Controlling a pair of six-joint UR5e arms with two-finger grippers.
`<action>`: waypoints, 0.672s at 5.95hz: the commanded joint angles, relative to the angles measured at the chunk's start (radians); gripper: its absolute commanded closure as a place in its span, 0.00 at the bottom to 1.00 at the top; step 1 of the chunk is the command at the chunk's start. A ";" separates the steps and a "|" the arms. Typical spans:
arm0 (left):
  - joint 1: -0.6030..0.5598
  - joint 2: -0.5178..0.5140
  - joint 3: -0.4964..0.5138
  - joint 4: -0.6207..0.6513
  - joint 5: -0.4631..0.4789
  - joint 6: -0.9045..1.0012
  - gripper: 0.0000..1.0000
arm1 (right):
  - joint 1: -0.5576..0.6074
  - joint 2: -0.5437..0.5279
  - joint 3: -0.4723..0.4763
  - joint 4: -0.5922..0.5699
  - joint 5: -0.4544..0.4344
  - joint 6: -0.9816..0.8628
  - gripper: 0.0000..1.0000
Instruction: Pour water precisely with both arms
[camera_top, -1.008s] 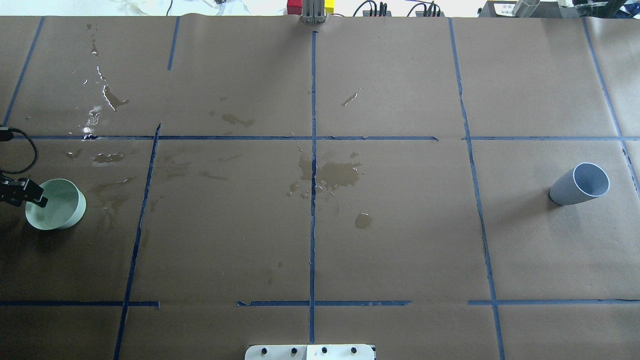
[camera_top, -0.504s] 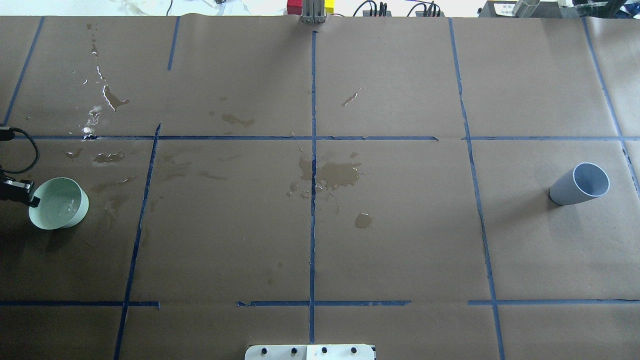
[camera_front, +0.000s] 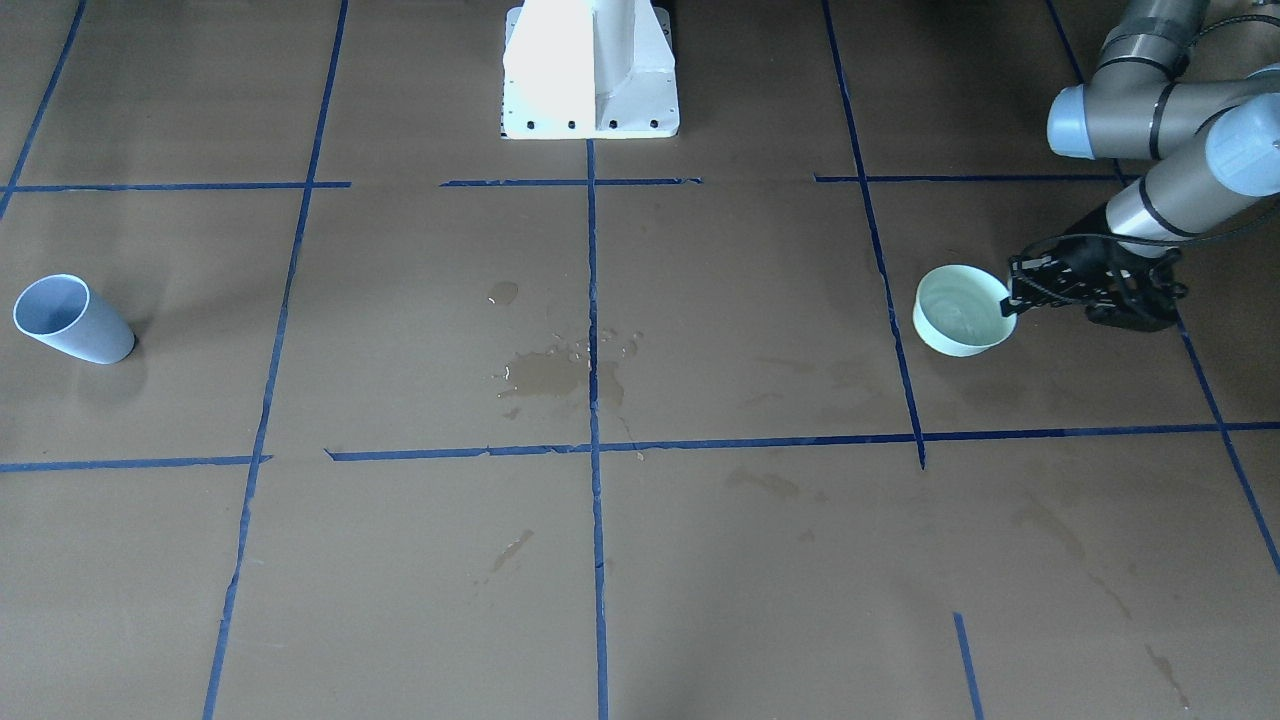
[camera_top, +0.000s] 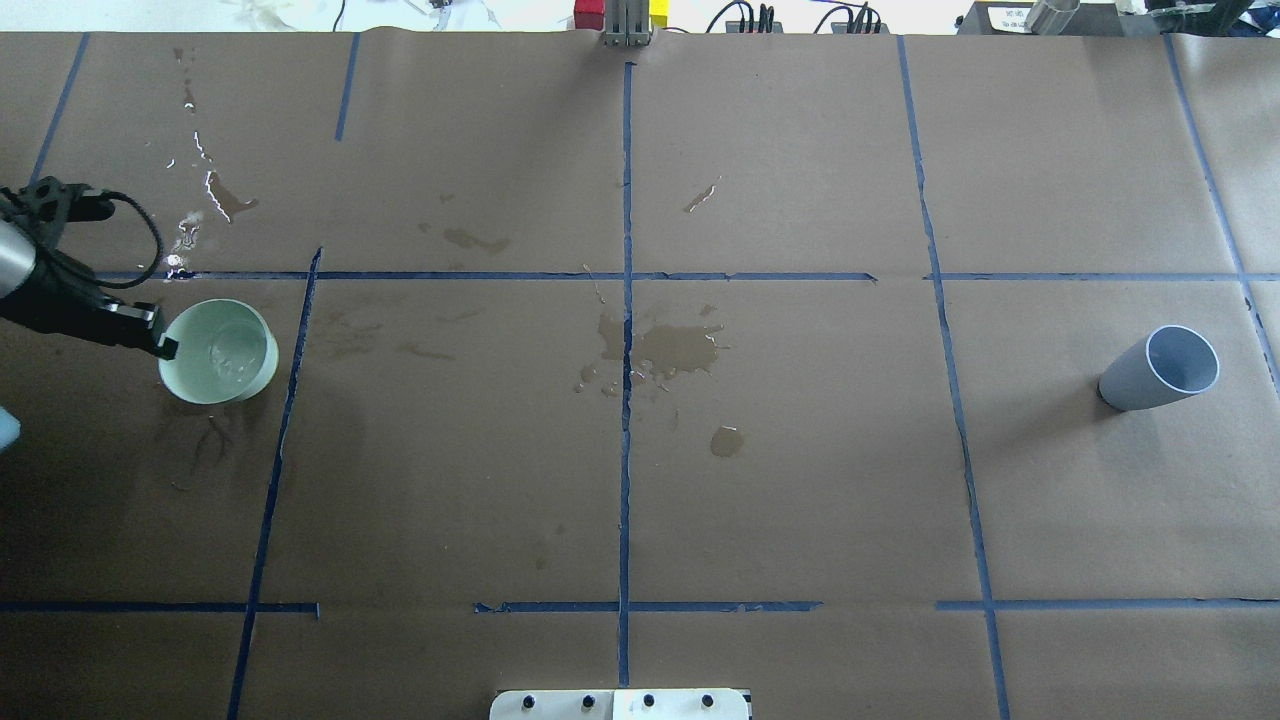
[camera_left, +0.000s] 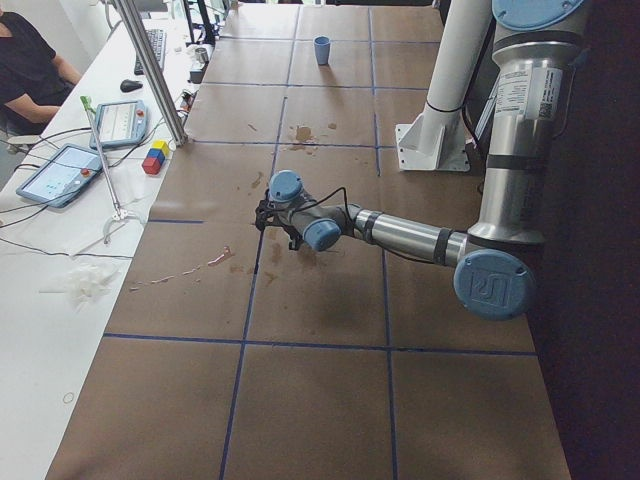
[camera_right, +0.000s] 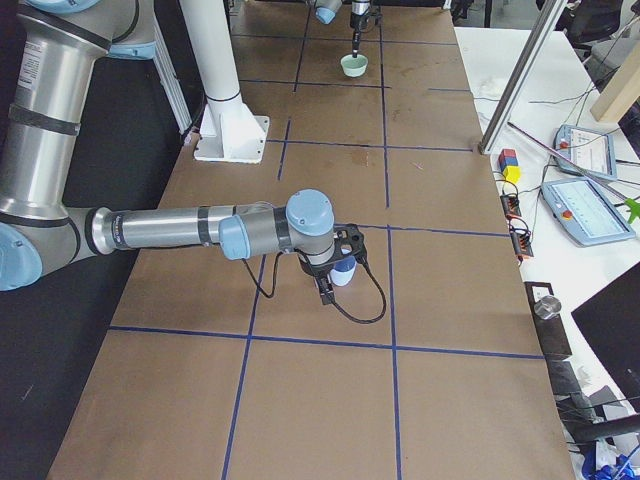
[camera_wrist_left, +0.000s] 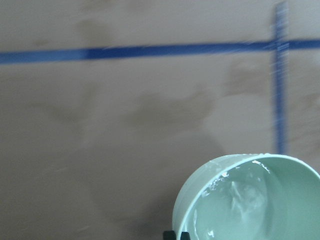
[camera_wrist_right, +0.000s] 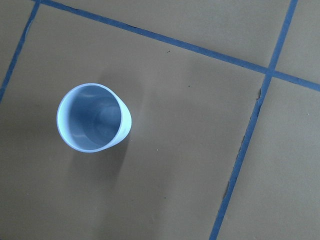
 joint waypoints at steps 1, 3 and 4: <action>0.140 -0.174 -0.018 0.007 0.006 -0.239 1.00 | 0.000 0.001 0.001 0.002 0.000 0.000 0.00; 0.302 -0.333 -0.006 0.053 0.118 -0.429 1.00 | 0.000 -0.001 -0.001 0.030 0.000 0.002 0.00; 0.365 -0.441 -0.001 0.196 0.212 -0.436 1.00 | -0.002 -0.001 -0.001 0.034 0.000 0.000 0.00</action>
